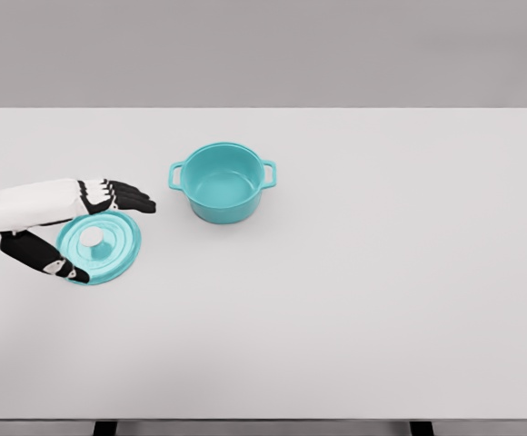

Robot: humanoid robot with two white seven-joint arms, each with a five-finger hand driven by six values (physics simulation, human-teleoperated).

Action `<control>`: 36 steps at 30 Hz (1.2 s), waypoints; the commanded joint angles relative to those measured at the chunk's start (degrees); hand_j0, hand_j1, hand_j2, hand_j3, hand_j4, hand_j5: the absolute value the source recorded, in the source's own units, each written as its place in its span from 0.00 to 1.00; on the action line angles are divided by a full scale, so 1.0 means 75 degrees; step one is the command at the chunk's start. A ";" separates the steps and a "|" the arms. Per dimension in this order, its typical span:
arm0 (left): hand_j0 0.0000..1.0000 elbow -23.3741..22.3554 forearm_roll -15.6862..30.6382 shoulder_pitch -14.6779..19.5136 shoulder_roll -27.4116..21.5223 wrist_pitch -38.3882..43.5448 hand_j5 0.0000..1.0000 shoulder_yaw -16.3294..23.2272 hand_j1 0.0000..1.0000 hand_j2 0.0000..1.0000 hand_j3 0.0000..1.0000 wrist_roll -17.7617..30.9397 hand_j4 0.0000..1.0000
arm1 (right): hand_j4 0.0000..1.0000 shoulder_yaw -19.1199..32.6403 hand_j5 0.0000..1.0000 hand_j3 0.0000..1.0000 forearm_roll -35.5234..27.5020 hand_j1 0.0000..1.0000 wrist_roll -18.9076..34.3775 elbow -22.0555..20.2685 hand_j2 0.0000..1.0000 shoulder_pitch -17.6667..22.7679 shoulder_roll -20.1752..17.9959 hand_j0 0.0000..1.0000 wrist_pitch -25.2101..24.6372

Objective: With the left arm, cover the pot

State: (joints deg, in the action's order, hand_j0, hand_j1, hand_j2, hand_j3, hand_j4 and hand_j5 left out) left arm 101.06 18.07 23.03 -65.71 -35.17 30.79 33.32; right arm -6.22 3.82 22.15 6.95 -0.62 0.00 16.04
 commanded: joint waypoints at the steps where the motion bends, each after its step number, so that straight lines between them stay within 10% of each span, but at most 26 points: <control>1: 1.00 0.0002 0.0087 0.0000 0.0007 0.0022 1.00 0.0044 1.00 1.00 1.00 -0.0001 1.00 | 1.00 -0.0014 1.00 1.00 0.0018 1.00 0.0012 -0.0002 1.00 0.0000 -0.0001 1.00 0.0006; 14: 1.00 -0.0396 0.0883 -0.0129 0.0370 0.0022 1.00 -0.0026 1.00 1.00 1.00 -0.0083 1.00 | 1.00 0.0033 1.00 1.00 0.0006 1.00 -0.0012 0.0034 1.00 0.0012 -0.0001 1.00 0.0006; 17: 1.00 -0.0490 0.0802 -0.0164 0.0979 0.2742 1.00 -0.0729 1.00 1.00 1.00 -0.0446 1.00 | 1.00 0.0033 1.00 1.00 0.0006 1.00 -0.0012 0.0034 1.00 0.0012 -0.0001 1.00 0.0006; 21: 1.00 -0.1017 0.1540 -0.0574 0.0909 0.3013 1.00 -0.0730 1.00 1.00 1.00 -0.0645 1.00 | 1.00 0.0033 1.00 1.00 0.0006 1.00 -0.0012 0.0045 1.00 0.0012 -0.0001 1.00 0.0006; 36: 0.90 -0.1650 0.0333 -0.0984 0.1518 0.3013 0.90 -0.0624 0.90 0.90 0.90 -0.0915 0.90 | 1.00 0.0033 1.00 1.00 0.0006 1.00 -0.0012 0.0045 1.00 0.0012 -0.0001 1.00 0.0006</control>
State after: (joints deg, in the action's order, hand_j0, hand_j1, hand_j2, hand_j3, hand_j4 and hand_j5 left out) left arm 88.69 23.19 15.47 -56.19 -12.47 26.38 26.49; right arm -5.98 3.83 22.04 7.27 -0.53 0.00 16.06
